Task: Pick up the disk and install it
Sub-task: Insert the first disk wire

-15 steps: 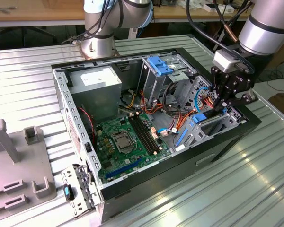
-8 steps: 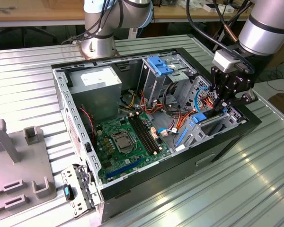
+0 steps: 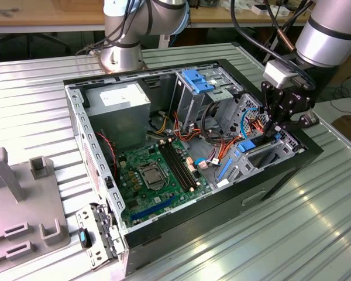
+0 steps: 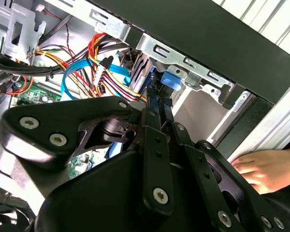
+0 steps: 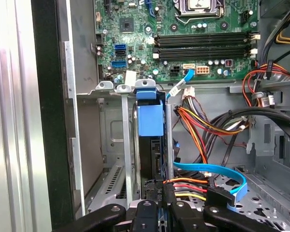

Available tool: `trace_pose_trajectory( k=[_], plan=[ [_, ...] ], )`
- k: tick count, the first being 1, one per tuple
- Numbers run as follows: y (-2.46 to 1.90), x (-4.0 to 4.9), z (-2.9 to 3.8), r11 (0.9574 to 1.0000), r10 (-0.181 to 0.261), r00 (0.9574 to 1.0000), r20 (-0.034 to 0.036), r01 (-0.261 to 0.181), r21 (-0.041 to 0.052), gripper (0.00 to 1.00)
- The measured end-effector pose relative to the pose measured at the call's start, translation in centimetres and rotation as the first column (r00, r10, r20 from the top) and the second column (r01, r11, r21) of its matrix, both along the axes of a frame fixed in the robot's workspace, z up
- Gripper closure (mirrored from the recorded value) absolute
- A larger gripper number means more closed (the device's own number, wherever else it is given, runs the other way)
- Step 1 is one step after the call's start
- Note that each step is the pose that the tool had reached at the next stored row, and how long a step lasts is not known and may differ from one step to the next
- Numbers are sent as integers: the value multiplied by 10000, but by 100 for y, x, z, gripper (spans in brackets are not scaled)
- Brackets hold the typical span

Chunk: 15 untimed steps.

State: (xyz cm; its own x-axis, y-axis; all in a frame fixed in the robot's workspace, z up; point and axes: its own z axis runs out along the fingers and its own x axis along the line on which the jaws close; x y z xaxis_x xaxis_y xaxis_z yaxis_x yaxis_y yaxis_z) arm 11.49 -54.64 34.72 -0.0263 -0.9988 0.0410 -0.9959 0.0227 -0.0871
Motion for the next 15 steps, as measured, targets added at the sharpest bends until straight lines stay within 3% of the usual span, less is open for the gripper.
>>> trace_pose_trajectory(
  k=[15],
  plan=[
    [14,0,-20,10000,-4,10000,0,4,18,83]
  ],
)
